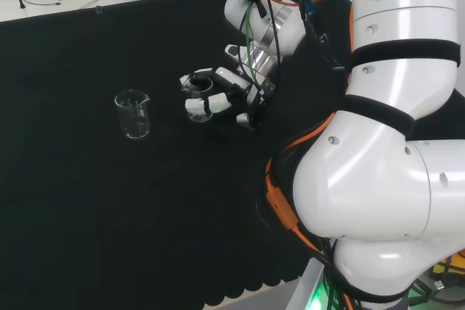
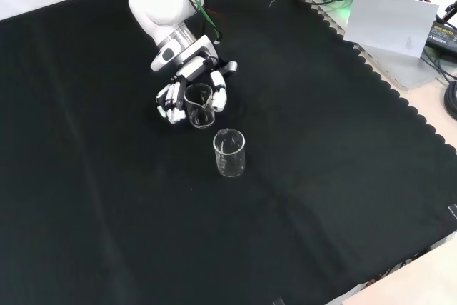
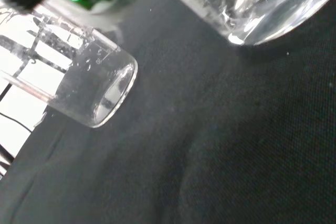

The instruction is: Pick up the beaker on the right.

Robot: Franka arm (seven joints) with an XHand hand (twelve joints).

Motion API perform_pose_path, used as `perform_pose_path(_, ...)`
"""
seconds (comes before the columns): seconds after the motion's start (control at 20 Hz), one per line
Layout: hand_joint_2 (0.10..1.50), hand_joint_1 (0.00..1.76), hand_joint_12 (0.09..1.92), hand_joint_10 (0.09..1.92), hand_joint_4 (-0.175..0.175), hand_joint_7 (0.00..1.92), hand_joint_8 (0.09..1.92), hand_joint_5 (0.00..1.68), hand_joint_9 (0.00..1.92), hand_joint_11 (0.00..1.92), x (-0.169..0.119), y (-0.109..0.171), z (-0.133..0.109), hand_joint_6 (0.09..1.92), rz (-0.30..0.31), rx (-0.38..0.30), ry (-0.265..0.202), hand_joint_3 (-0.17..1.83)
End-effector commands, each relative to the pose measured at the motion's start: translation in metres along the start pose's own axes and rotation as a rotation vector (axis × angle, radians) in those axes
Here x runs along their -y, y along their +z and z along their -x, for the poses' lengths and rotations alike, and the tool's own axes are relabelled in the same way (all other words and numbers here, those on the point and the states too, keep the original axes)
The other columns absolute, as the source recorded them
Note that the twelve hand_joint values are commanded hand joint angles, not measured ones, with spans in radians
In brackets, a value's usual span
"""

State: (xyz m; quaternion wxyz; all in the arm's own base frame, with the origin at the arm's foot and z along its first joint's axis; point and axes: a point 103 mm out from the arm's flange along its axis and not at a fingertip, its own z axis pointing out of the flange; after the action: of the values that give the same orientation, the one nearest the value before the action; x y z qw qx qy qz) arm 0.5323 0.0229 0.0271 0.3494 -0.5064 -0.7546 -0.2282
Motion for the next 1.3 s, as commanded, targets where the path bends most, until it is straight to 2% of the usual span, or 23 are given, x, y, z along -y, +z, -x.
perform_pose_path(0.05, 0.79, 1.09, 1.29, 0.55, 0.077, 0.92, 0.58, 1.06, 0.89, 0.32, -0.003, 0.000, -0.008, 0.76, 0.107, 0.030, 0.050, 0.43)
perform_pose_path(0.2, 0.72, 1.25, 1.09, 0.57, 0.034, 1.31, 0.46, 1.16, 1.17, 0.78, -0.004, -0.005, -0.012, 0.83, 0.128, 0.045, 0.047, 0.56)
perform_pose_path(0.35, 0.62, 1.29, 0.98, 0.59, -0.010, 1.44, 0.40, 1.20, 1.28, 0.98, -0.006, -0.013, -0.017, 0.80, 0.105, 0.069, 0.024, 0.70)
perform_pose_path(0.4, 0.62, 1.34, 0.96, 0.60, -0.073, 1.46, 0.41, 1.20, 1.28, 1.02, -0.007, -0.016, -0.020, 0.79, 0.096, 0.079, 0.015, 0.69)
perform_pose_path(0.45, 0.62, 1.38, 0.94, 0.60, -0.120, 1.46, 0.42, 1.19, 1.28, 1.04, -0.009, -0.020, -0.023, 0.78, 0.083, 0.087, 0.003, 0.67)
perform_pose_path(0.55, 0.73, 1.37, 0.90, 0.66, -0.162, 1.35, 0.56, 1.20, 1.27, 1.08, -0.010, -0.028, -0.029, 0.72, 0.063, 0.107, -0.019, 0.51)
perform_pose_path(0.7, 0.72, 1.30, 0.88, 0.84, -0.175, 1.21, 0.82, 1.14, 1.28, 1.10, -0.011, -0.036, -0.040, 0.86, 0.029, 0.129, -0.050, 0.61)
perform_pose_path(0.8, 0.70, 1.29, 0.88, 0.92, -0.175, 1.17, 0.92, 1.11, 1.27, 1.10, -0.011, -0.040, -0.047, 0.95, 0.005, 0.152, -0.070, 0.70)
perform_pose_path(1.0, 0.68, 1.29, 0.89, 0.95, -0.175, 1.15, 0.98, 1.09, 1.28, 1.09, -0.008, -0.045, -0.059, 1.00, -0.031, 0.201, -0.097, 0.74)
perform_pose_path(1.3, 0.68, 1.29, 0.89, 0.96, -0.175, 1.14, 1.00, 1.08, 1.28, 1.09, -0.002, -0.049, -0.074, 1.02, -0.054, 0.233, -0.113, 0.76)
